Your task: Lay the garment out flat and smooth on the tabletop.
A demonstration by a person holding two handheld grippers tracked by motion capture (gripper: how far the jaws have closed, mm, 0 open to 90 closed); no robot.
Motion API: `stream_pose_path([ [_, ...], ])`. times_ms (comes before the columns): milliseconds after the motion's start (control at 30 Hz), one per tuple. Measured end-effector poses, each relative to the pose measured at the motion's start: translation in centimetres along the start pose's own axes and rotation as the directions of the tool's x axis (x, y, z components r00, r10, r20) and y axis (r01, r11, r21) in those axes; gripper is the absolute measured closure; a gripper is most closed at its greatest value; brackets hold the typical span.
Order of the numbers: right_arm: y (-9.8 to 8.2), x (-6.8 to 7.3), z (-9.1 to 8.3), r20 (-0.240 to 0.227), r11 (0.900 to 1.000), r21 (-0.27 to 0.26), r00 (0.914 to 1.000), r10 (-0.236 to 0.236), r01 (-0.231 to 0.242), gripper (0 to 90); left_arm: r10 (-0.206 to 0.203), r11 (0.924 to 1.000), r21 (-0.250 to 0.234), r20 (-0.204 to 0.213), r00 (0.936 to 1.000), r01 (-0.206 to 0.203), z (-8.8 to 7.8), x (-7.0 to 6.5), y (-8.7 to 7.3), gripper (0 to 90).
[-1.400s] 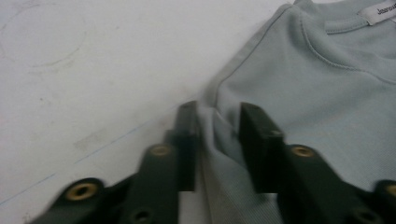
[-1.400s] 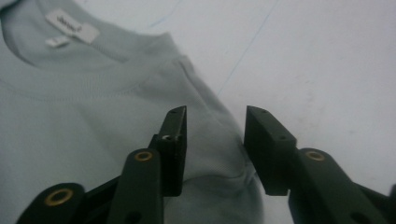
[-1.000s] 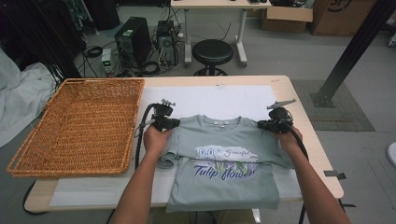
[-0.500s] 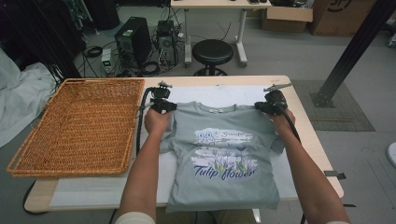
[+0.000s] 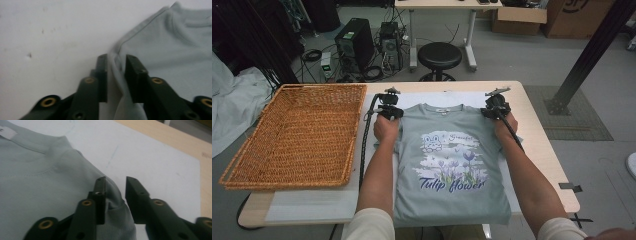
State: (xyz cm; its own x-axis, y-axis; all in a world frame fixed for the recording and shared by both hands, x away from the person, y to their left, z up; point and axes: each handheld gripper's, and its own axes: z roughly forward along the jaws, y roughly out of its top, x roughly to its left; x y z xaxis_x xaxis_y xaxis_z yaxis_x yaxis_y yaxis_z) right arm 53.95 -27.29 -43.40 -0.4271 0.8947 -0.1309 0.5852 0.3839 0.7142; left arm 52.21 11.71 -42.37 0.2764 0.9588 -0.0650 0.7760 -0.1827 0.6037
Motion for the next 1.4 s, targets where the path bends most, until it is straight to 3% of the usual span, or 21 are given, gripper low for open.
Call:
stream_pose_path([
  [100, 0.1, -0.8, -1.2, -0.014, 0.999, -0.035, 0.9994, 0.031, -0.031, 62.9, -0.001, 0.9994, -0.034, -0.019, 0.9998, 0.0, -0.9, 0.0, -0.3, 64.2],
  [300, -0.3, -3.1, -5.1, -0.075, 0.988, -0.092, 0.9903, 0.117, -0.123, 58.8, 0.002, 0.9943, -0.106, 0.009, 1.0, -0.001, -3.7, 0.1, -1.5, 62.0],
  [467, -2.8, -4.4, -8.1, -0.106, 0.984, -0.103, 0.9853, 0.134, -0.145, 60.1, 0.01, 0.9875, -0.158, 0.048, 0.9988, -0.003, -5.4, 0.1, -3.3, 62.2],
  [567, -4.9, -4.6, -9.1, -0.129, 0.985, -0.087, 0.9823, 0.136, -0.148, 60.0, 0.015, 0.982, -0.189, 0.075, 0.9971, 0.0, -6.2, 0.1, -4.6, 62.0],
  [733, -8.6, -4.3, -9.8, -0.138, 0.994, 0.002, 0.9841, 0.112, -0.113, 59.9, 0.021, 0.9775, -0.211, 0.09, 0.9957, -0.002, -7.1, 0.0, -6.2, 61.3],
  [833, -10.4, -4.2, -9.6, -0.138, 0.991, 0.068, 0.9829, 0.122, -0.113, 62.5, 0.019, 0.9756, -0.22, 0.097, 0.9951, 0.003, -7.6, 0.0, -6.8, 61.3],
  [867, -10.8, -4.2, -9.6, -0.136, 0.991, 0.05, 0.9825, 0.127, -0.121, 69.1, 0.016, 0.9746, -0.224, 0.101, 0.9948, 0.007, -7.7, 0.0, -6.9, 61.2],
  [900, -10.9, -4.1, -9.8, -0.129, 0.991, 0.052, 0.9835, 0.127, -0.121, 81.8, 0.017, 0.9747, -0.223, 0.102, 0.9947, 0.006, -7.8, -0.1, -7.0, 61.2],
  [933, -10.8, -4.1, -9.9, -0.131, 0.991, 0.062, 0.9838, 0.122, -0.115, 87.3, 0.021, 0.9743, -0.225, 0.101, 0.9947, 0.002, -7.9, -0.2, -7.1, 61.1],
  [1000, -10.6, -3.9, -10.1, -0.114, 0.993, 0.077, 0.9891, 0.093, -0.084, 89.2, 0.028, 0.9743, -0.225, 0.099, 0.9947, -0.005, -8.0, -0.4, -7.3, 61.1],
  [1067, -10.3, -3.8, -10.5, -0.019, 0.997, 0.073, 0.999, 0.04, -0.039, 89.3, 0.03, 0.9747, -0.223, 0.098, 0.9947, -0.007, -8.0, -0.5, -7.4, 61.1],
  [1167, -9.9, -4.9, -11.3, 0.102, 0.998, 0.007, 0.9925, 0.068, -0.069, 89.2, 0.03, 0.9759, -0.218, 0.101, 0.9944, -0.007, -7.9, -0.7, -7.7, 60.6],
  [1200, -9.9, -5.2, -11.2, 0.085, 0.996, 0.018, 0.9928, 0.084, -0.086, 88.9, 0.033, 0.9771, -0.213, 0.098, 0.9946, -0.011, -7.9, -0.7, -7.8, 60.3],
  [1300, -10.0, -5.0, -10.3, 0.064, 0.996, 0.065, 0.9966, 0.051, -0.055, 83.9, 0.03, 0.9798, -0.2, 0.093, 0.9952, -0.01, -7.8, -0.7, -8.3, 59.4],
  [1333, -10.1, -4.9, -10.2, 0.075, 0.996, 0.058, 0.9955, 0.057, -0.061, 72.2, 0.025, 0.9805, -0.197, 0.088, 0.9958, -0.007, -7.9, -0.6, -8.4, 59.2],
  [1400, -10.2, -4.6, -10.8, 0.071, 0.995, 0.005, 0.9922, 0.102, -0.103, 64.8, 0.008, 0.9805, -0.196, 0.089, 0.996, 0.01, -8.0, -0.3, -8.7, 59.0],
])
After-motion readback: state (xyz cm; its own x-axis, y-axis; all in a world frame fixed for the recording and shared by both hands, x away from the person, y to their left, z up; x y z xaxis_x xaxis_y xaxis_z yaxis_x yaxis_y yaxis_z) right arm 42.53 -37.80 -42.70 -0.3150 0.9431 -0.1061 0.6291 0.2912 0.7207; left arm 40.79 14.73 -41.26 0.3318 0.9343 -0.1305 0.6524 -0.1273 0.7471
